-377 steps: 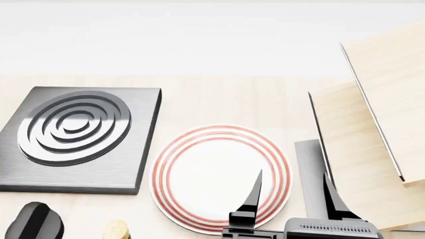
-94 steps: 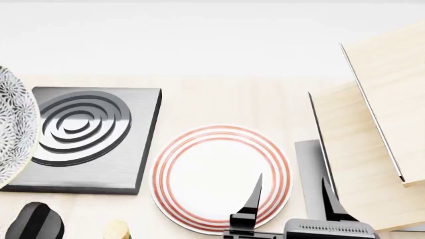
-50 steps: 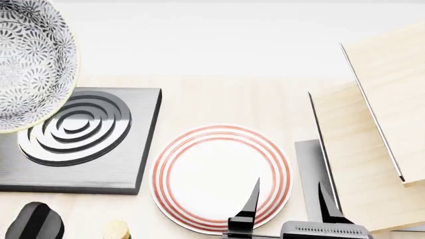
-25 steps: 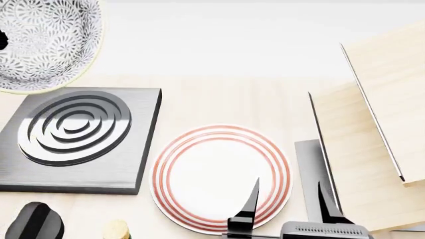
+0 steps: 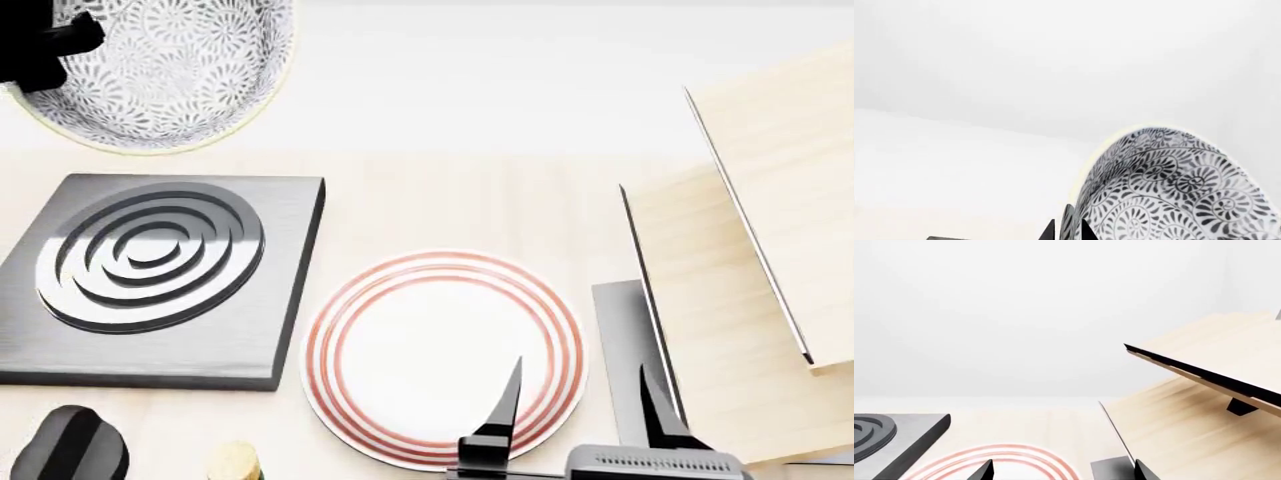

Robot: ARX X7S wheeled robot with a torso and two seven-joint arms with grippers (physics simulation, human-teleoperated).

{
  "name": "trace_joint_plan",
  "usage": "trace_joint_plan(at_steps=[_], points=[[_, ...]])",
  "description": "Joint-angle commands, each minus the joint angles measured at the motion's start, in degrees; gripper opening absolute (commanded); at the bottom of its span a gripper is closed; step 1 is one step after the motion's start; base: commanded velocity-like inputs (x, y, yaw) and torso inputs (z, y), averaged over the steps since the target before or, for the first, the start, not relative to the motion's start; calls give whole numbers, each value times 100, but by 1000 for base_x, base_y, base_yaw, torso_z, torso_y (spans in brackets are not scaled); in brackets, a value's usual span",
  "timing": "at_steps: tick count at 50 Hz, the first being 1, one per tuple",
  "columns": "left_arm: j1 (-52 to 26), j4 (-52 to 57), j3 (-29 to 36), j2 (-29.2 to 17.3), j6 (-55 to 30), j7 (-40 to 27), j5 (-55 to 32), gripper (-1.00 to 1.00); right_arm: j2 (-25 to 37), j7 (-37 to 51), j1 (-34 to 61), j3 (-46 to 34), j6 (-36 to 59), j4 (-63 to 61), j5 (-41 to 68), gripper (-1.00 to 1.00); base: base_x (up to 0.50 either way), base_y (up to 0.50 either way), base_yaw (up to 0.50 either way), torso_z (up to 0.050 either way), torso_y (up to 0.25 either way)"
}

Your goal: Pick up the akita bowl and put it on the plate.

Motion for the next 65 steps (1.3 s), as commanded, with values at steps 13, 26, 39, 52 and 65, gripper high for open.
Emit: trace_joint_plan(at_steps=[13, 26, 39, 52, 65], points=[[-607, -2024, -538, 656, -694, -112, -888, -100, -7, -14, -11, -25, -78, 82, 20, 100, 0, 0, 0, 0, 0], [-992, -3407, -702, 1106, -443, 91, -947, -100, -20, -34, -11, -48, -120, 164, 30, 100, 0, 0, 0, 0, 1], [-1240, -4173, -669, 1381, -172, 73, -815, -100, -18, -20, -23, -67, -129, 151, 32, 100, 0, 0, 0, 0, 1], [-1293, -4290, -246, 1576, 67, 342, -462, -100, -22, -35, 14, -70, -135, 218, 62, 100, 0, 0, 0, 0, -55], [-1371, -4252, 301, 1755, 30, 498, -118, -100, -13, -16, -4, -79, -130, 194, 79, 100, 0, 0, 0, 0, -20]])
